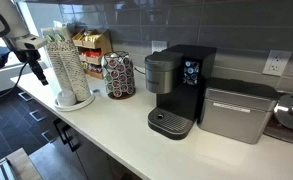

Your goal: Unstack three coffee cups from the right stacked coffee cups

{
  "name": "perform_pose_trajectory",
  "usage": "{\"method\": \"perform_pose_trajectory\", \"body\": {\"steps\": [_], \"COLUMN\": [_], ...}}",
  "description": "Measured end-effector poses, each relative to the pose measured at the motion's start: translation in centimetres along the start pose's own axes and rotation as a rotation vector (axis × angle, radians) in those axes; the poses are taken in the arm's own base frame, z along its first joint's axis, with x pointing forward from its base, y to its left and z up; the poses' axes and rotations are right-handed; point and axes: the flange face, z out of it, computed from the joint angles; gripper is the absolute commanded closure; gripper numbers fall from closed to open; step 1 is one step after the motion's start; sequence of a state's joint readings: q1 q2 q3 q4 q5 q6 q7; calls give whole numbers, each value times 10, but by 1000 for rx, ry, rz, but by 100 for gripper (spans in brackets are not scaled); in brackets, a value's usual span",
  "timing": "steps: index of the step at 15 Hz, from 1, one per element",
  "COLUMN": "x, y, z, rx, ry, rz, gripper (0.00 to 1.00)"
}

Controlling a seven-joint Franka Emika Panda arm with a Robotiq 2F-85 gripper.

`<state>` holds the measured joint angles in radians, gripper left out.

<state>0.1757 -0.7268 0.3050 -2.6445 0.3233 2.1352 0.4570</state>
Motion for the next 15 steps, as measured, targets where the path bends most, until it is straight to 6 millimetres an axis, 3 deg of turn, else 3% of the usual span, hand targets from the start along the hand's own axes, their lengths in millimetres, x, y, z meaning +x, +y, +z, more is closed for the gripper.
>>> {"method": "perform_pose_trajectory", "body": {"steps": [12, 15], "x": [1, 9], "y": [0, 0], "z": [-1, -13], "rx": [-5, -27], "ry": [4, 42], "rz": [-5, -33], "gripper": [0, 0]}}
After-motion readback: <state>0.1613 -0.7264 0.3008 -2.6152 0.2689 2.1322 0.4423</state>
